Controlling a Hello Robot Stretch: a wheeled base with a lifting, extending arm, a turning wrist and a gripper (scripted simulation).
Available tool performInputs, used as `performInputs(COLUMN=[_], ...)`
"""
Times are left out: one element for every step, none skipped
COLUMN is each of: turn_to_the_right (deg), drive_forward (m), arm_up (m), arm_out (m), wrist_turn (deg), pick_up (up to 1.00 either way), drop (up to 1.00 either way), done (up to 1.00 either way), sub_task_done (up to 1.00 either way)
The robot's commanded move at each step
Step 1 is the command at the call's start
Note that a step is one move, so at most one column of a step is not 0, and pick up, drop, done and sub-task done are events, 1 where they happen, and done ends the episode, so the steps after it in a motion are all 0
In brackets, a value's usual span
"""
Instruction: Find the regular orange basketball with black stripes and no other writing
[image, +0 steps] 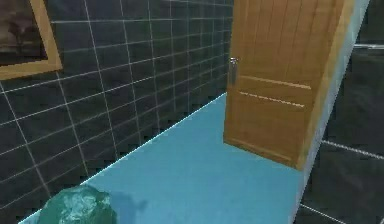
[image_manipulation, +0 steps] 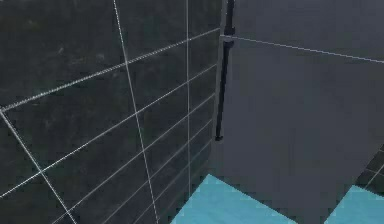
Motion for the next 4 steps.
performInputs(turn_to_the_right=[3.0,-36.0,0.0,42.0], drive_forward=[0.0,0.0,0.45,0.0], arm_up=[0.0,0.0,0.0,0.0], arm_out=[0.0,0.0,0.0,0.0], wrist_turn=[0.0,0.0,0.0,0.0], pick_up=[0.0,0.0,0.0,0.0], drop=[0.0,0.0,0.0,0.0], done=[0.0,0.0,0.0,0.0], sub_task_done=[0.0,0.0,0.0,0.0])
